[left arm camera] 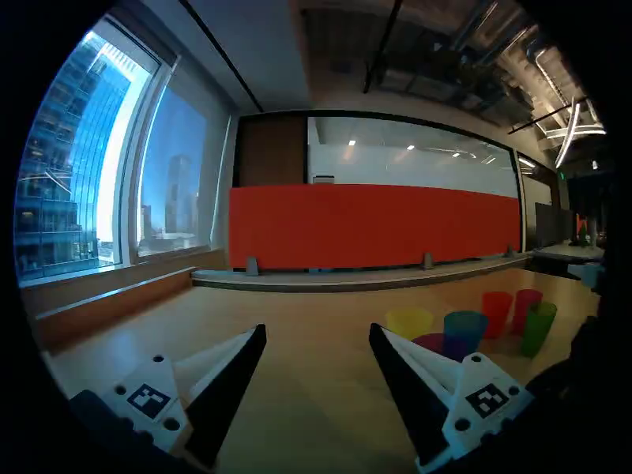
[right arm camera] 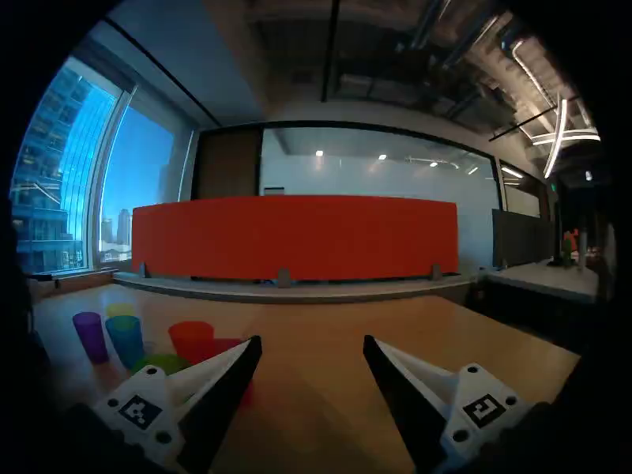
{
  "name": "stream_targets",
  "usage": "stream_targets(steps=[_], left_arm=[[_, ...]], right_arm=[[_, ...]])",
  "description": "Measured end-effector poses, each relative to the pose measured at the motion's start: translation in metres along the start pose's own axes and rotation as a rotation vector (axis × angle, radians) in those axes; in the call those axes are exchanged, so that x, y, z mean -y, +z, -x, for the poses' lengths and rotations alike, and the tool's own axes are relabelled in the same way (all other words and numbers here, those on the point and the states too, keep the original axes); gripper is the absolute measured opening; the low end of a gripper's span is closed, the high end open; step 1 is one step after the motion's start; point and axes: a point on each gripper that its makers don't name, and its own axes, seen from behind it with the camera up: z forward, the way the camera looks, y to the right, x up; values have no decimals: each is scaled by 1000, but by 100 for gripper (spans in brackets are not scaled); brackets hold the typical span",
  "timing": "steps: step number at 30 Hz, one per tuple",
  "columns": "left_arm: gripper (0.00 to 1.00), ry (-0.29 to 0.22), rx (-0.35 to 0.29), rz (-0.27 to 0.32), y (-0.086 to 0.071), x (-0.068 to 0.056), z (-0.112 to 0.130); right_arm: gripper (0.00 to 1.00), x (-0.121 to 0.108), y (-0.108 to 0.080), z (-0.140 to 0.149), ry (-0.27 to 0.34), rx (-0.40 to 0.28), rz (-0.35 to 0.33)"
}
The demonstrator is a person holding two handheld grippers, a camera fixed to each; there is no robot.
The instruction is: Pour water
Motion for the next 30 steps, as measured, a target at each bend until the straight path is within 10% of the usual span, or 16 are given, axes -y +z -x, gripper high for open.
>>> stream_targets(steps=[11,30], left_arm=[[97,-11,7,6,1,-3,-5],[97,12,11,73,9,-12,-105]], right_arm=[[100,0,0,-5,-7,1,-6],[100,16,-8,-104,-27,21,-103]])
